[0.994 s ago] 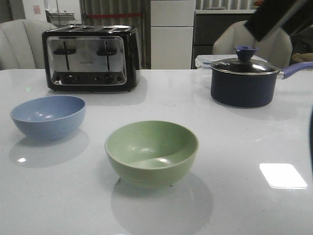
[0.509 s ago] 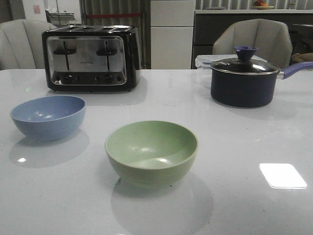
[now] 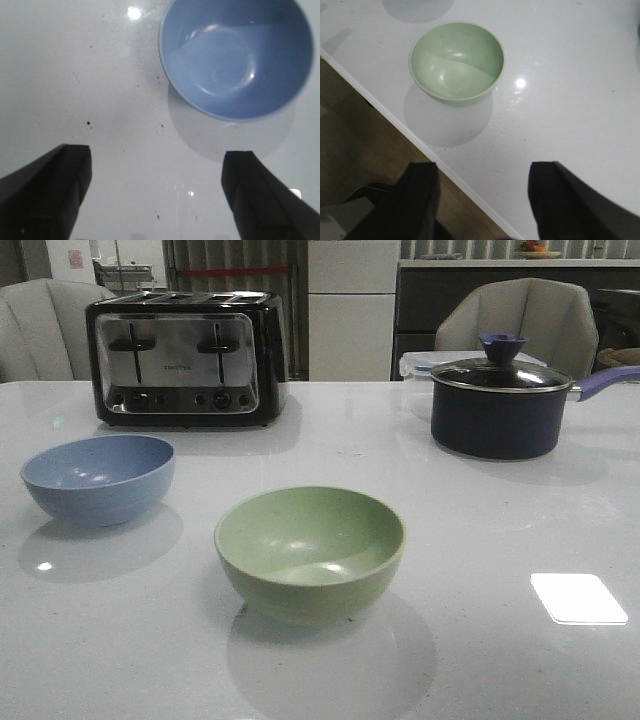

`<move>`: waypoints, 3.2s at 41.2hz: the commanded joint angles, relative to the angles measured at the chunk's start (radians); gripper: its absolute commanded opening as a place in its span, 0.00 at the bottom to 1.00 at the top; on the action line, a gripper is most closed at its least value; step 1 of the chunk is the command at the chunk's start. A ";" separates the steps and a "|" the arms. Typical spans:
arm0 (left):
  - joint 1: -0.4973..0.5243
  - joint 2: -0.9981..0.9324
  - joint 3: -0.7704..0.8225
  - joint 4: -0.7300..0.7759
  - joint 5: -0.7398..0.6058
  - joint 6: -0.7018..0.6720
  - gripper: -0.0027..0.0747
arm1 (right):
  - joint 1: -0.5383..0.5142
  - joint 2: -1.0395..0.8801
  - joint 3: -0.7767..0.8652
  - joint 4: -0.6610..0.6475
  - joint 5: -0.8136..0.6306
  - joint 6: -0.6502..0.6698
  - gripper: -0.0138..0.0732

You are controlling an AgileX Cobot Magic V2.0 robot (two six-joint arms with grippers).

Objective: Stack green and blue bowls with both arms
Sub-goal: 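Lower the left gripper onto the blue bowl rim and grasp it, then lift the blue bowl and lower it into the green bowl, then open the left gripper and raise it away from the stacked bowls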

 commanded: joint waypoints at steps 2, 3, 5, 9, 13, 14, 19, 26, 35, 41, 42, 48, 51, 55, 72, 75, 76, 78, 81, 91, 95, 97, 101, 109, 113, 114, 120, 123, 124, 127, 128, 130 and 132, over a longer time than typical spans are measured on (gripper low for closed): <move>0.005 0.102 -0.107 -0.019 -0.082 -0.013 0.79 | -0.001 -0.005 -0.025 0.008 -0.066 -0.012 0.73; 0.005 0.123 -0.116 -0.025 -0.087 -0.013 0.79 | -0.001 -0.005 -0.025 0.008 -0.066 -0.012 0.73; 0.005 0.170 -0.152 -0.040 -0.103 -0.013 0.79 | -0.001 -0.005 -0.025 0.008 -0.066 -0.012 0.73; 0.005 0.254 -0.204 -0.064 -0.130 -0.013 0.78 | -0.001 -0.005 -0.025 0.008 -0.066 -0.012 0.73; 0.005 0.316 -0.252 -0.079 -0.139 -0.013 0.78 | -0.001 -0.005 -0.025 0.008 -0.066 -0.012 0.73; 0.005 0.335 -0.265 -0.079 -0.139 -0.013 0.78 | -0.001 -0.005 -0.025 0.008 -0.066 -0.012 0.73; 0.005 0.396 -0.309 -0.079 -0.135 -0.013 0.70 | -0.001 -0.005 -0.025 0.008 -0.066 -0.012 0.73; 0.005 0.424 -0.325 -0.079 -0.131 -0.013 0.50 | -0.001 -0.005 -0.025 0.008 -0.066 -0.012 0.73; 0.005 0.424 -0.325 -0.079 -0.123 -0.013 0.22 | -0.001 -0.005 -0.025 0.008 -0.066 -0.012 0.73; 0.004 0.401 -0.341 -0.082 -0.068 -0.011 0.16 | -0.001 -0.005 -0.025 0.008 -0.066 -0.012 0.73; 0.004 0.394 -0.348 -0.087 -0.057 -0.009 0.16 | -0.001 -0.005 -0.025 0.008 -0.066 -0.012 0.73; -0.018 0.312 -0.386 -0.106 0.013 0.006 0.16 | -0.001 -0.005 -0.025 0.008 -0.066 -0.012 0.73; -0.044 0.267 -0.408 -0.113 0.053 0.044 0.16 | -0.001 -0.005 -0.025 0.008 -0.066 -0.012 0.73; -0.088 0.211 -0.424 -0.123 0.084 0.056 0.16 | -0.001 -0.005 -0.025 0.008 -0.066 -0.012 0.73; -0.360 0.126 -0.417 -0.170 0.130 0.089 0.16 | -0.001 -0.005 -0.025 0.008 -0.066 -0.012 0.73; -0.399 0.131 -0.417 -0.170 0.123 0.089 0.16 | -0.001 -0.005 -0.025 0.008 -0.066 -0.012 0.73; -0.408 0.136 -0.417 -0.170 0.119 0.089 0.16 | -0.001 -0.005 -0.025 0.008 -0.066 -0.012 0.73; -0.425 0.144 -0.417 -0.170 0.114 0.089 0.16 | -0.001 -0.005 -0.025 0.008 -0.066 -0.012 0.73; -0.441 0.164 -0.417 -0.182 0.110 0.089 0.16 | -0.001 -0.005 -0.025 0.008 -0.066 -0.012 0.73; -0.445 0.250 -0.417 -0.232 0.110 0.091 0.16 | -0.001 -0.005 -0.025 0.008 -0.066 -0.012 0.73; -0.445 0.285 -0.417 -0.247 0.107 0.096 0.16 | -0.001 -0.005 -0.025 0.008 -0.066 -0.012 0.73; -0.445 0.303 -0.417 -0.253 0.107 0.097 0.16 | -0.001 -0.005 -0.025 0.008 -0.066 -0.012 0.73; -0.445 0.335 -0.417 -0.253 0.107 0.097 0.16 | -0.001 -0.005 -0.025 0.008 -0.066 -0.012 0.73; -0.450 0.378 -0.417 -0.261 0.119 0.111 0.15 | -0.001 -0.005 -0.025 0.008 -0.066 -0.012 0.73; -0.452 0.386 -0.417 -0.281 0.146 0.126 0.17 | -0.001 -0.005 -0.025 0.008 -0.066 -0.012 0.73; -0.454 0.386 -0.417 -0.292 0.151 0.126 0.19 | -0.001 -0.005 -0.025 0.008 -0.066 -0.012 0.73; -0.457 0.384 -0.417 -0.296 0.156 0.143 0.36 | -0.001 -0.005 -0.025 0.008 -0.066 -0.012 0.73; -0.457 0.384 -0.417 -0.298 0.163 0.146 0.48 | -0.001 -0.005 -0.025 0.008 -0.066 -0.012 0.73; -0.457 0.384 -0.417 -0.300 0.168 0.147 0.53 | -0.001 -0.005 -0.025 0.008 -0.066 -0.012 0.73; -0.457 0.379 -0.421 -0.315 0.188 0.163 0.61 | -0.001 -0.005 -0.025 0.008 -0.066 -0.012 0.73; -0.457 0.377 -0.424 -0.315 0.193 0.168 0.62 | -0.001 -0.005 -0.025 0.008 -0.066 -0.012 0.73; -0.457 0.359 -0.424 -0.315 0.200 0.176 0.61 | -0.001 -0.005 -0.025 0.008 -0.066 -0.012 0.73; -0.457 0.332 -0.424 -0.315 0.202 0.179 0.60 | -0.001 -0.005 -0.025 0.008 -0.066 -0.012 0.73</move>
